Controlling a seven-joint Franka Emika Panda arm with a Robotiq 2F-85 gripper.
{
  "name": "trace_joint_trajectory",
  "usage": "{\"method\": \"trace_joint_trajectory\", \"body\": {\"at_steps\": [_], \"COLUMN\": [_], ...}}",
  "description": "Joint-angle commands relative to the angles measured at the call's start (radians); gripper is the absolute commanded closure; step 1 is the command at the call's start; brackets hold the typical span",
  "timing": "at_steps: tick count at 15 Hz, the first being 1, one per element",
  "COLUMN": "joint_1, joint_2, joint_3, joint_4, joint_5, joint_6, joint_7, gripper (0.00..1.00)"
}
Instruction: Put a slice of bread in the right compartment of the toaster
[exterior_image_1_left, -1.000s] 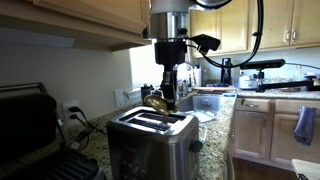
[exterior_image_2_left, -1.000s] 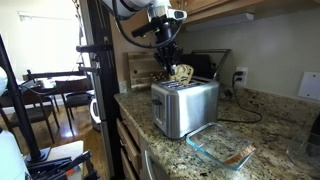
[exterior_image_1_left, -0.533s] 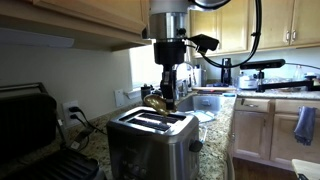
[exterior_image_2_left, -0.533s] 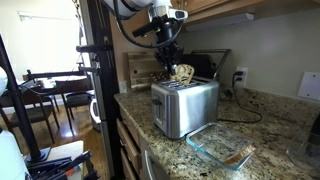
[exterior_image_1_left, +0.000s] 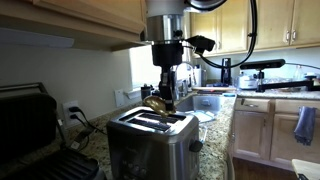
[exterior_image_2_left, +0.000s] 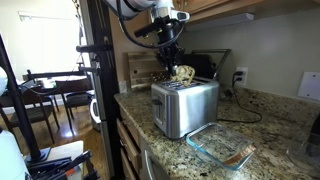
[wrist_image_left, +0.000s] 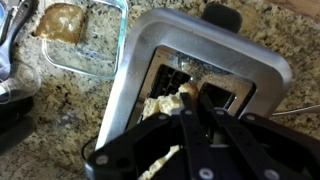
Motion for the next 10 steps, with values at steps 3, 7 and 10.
{"method": "trace_joint_trajectory", "body": {"at_steps": [3, 7, 10], "joint_1": [0.007, 0.007, 0.008], "joint_2": [0.023, 0.033, 0.04], "joint_3": [-0.011, -0.011, -0.012], "joint_4": [0.043, 0.054, 0.064], "joint_5": [-0.009, -0.008, -0.003], "joint_6": [-0.054, -0.059, -0.063], "joint_7": [0.007, 0.007, 0.003], "gripper": [0.95, 0.95, 0.95]}}
